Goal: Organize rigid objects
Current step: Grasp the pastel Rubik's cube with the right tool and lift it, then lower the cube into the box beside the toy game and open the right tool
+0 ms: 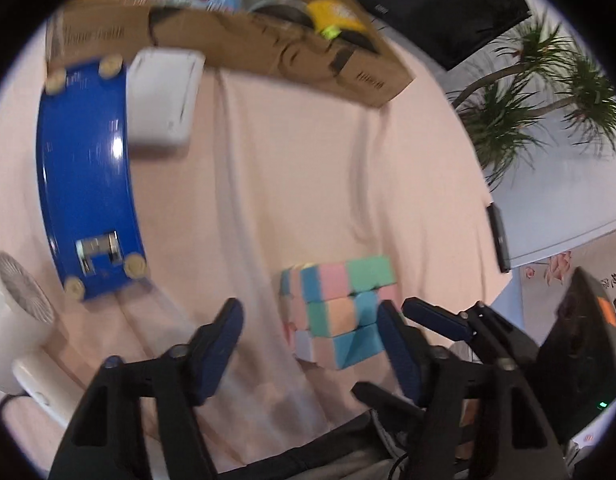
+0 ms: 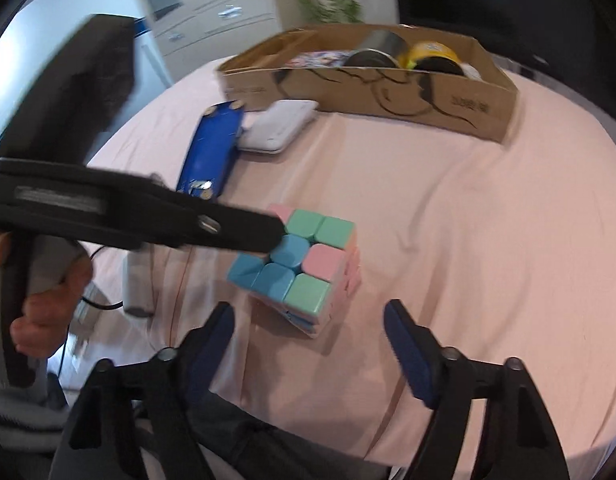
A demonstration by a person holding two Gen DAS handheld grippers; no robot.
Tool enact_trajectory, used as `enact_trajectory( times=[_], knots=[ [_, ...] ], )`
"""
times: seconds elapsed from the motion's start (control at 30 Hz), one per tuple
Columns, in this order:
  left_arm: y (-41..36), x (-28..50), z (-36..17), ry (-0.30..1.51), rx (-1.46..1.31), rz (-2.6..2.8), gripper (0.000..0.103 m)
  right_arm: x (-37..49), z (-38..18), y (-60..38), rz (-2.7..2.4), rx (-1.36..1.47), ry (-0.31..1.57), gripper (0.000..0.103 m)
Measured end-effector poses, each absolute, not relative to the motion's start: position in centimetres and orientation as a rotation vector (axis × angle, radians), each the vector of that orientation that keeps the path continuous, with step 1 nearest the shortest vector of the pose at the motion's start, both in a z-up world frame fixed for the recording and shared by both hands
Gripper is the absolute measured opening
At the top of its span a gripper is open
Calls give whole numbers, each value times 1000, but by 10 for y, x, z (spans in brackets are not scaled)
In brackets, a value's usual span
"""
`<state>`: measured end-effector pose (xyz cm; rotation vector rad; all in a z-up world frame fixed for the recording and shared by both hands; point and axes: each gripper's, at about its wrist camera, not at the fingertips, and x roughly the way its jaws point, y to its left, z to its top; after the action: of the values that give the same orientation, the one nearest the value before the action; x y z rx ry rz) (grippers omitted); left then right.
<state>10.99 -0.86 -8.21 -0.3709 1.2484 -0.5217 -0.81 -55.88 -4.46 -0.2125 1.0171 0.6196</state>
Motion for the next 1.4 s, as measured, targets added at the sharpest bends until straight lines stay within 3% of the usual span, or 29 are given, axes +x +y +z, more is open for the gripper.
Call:
enact_trajectory(
  times=[0.03, 0.13, 0.53, 0.8, 1.0, 1.13, 1.4],
  knots=[
    [-7, 109, -85, 1243, -412, -541, 59, -8, -47, -558, 639, -219, 1017, 54],
    [-11, 109, -85, 1208, -446, -593, 40, -2, -57, -551, 689, -230, 1036, 45],
    [-10, 105, -49, 1064, -301, -506, 39, 2, -55, -529, 682, -261, 964, 43],
    [40, 133, 34, 856, -264, -422, 39, 36, 18, -478, 777, -279, 767, 40],
    [97, 213, 65, 819, -291, -376, 40, 107, 72, -416, 854, -348, 648, 40],
    [118, 273, 55, 863, -306, -380, 40, 168, 73, -376, 855, -393, 681, 40],
    [137, 351, -23, 1039, -468, -451, 40, 256, 16, -352, 841, -379, 847, 40]
  ],
)
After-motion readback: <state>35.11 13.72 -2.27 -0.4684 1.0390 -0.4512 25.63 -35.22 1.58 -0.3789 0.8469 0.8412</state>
